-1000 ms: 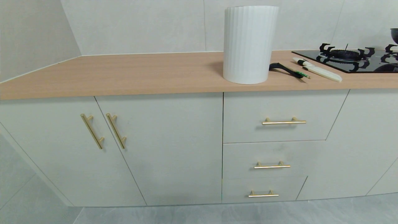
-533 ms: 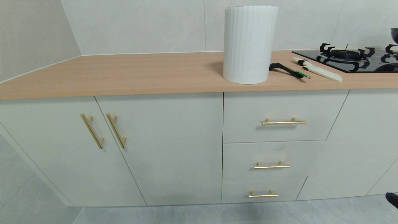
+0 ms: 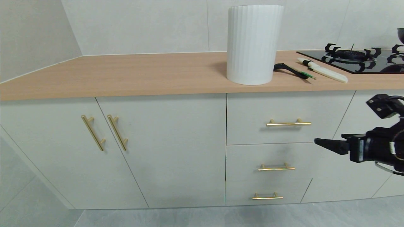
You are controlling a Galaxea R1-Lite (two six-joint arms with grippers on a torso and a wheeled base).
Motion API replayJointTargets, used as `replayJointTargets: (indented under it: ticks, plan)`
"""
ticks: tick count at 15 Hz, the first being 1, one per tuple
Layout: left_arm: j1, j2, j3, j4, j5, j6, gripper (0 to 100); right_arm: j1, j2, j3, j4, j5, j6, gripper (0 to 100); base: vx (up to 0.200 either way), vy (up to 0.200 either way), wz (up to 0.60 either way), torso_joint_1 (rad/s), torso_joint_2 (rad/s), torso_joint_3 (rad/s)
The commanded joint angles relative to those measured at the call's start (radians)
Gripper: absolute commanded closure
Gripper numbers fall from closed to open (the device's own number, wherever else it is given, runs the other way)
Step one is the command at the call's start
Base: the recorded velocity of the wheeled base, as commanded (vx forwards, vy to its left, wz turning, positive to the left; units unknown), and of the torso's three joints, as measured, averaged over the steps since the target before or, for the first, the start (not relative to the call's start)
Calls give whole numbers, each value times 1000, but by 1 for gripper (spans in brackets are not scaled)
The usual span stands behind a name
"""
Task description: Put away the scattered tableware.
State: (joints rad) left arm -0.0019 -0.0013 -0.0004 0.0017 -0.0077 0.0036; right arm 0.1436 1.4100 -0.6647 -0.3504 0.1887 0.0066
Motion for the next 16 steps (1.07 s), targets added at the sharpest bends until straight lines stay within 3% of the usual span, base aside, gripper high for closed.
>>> replayJointTargets:
  ticks: [1, 10, 16]
  plan:
    - [0, 1, -1, 0, 0, 1, 0, 22, 242, -73, -36, -12, 0, 0, 0, 0, 0, 0, 0, 0]
    - [0, 1, 0, 0, 0, 1, 0, 59, 429, -72, -48, -64, 10, 0, 0, 0, 0, 0, 0, 0]
    - [-1, 1, -1, 0, 0, 1, 0, 65, 692, -67, -211, -132, 10, 0, 0, 0, 0, 0, 0, 0]
